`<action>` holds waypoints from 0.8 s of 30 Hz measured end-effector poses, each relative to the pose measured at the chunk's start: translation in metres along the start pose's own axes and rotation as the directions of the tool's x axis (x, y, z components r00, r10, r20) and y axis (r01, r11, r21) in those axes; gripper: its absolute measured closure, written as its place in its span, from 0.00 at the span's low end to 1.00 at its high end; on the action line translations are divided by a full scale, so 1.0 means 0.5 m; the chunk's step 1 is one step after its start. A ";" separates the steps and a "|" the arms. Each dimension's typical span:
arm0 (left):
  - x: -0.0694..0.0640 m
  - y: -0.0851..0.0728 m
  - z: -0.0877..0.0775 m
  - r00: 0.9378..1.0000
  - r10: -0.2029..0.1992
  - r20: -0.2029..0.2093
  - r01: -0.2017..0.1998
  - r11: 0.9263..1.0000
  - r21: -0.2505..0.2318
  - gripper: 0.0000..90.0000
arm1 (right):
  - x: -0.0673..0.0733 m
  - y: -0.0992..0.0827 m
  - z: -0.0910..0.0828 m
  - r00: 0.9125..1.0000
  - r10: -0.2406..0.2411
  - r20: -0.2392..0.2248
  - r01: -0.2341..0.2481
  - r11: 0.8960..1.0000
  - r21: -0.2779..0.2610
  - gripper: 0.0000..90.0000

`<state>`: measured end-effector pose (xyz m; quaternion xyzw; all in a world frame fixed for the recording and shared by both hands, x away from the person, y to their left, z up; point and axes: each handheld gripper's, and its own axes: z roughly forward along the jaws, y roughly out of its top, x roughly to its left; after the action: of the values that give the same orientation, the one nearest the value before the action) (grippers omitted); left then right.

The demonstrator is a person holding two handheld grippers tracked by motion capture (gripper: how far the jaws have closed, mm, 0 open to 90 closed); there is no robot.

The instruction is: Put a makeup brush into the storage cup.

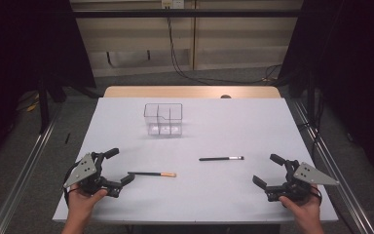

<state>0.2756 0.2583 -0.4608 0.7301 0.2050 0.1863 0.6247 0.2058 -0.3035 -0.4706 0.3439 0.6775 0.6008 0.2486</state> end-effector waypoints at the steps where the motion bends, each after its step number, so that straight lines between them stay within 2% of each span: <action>1: 0.000 0.000 -0.001 1.000 0.001 0.001 -0.001 1.000 0.001 0.00 | 0.000 0.000 0.000 1.000 -0.001 0.000 0.001 1.000 0.000 0.00; 12: -0.003 0.005 0.007 1.000 -0.007 0.007 0.007 1.000 -0.010 0.00 | 0.001 0.002 -0.003 1.000 -0.004 0.000 0.004 1.000 -0.007 0.00; 14: -0.001 0.008 0.009 1.000 0.005 0.011 -0.004 1.000 -0.004 0.00 | 0.002 0.003 -0.003 1.000 -0.009 -0.001 0.009 1.000 -0.006 0.00; 18: 0.000 0.014 0.021 1.000 -0.005 0.019 0.005 1.000 -0.022 0.00 | 0.002 0.003 -0.003 1.000 -0.008 -0.003 0.008 1.000 -0.007 0.00; 23: -0.004 0.023 0.041 0.999 0.018 0.031 -0.018 1.000 -0.012 0.00 | 0.000 0.002 -0.006 1.000 -0.005 0.002 0.005 1.000 -0.009 0.00; 24: -0.005 0.024 0.045 0.999 0.012 0.035 -0.012 1.000 -0.014 0.00 | 0.000 0.002 -0.008 1.000 -0.004 0.003 0.004 1.000 -0.010 0.00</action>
<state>0.2862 0.2363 -0.4522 0.7301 0.1882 0.1786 0.6322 0.2030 -0.3059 -0.4688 0.3422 0.6747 0.6033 0.2525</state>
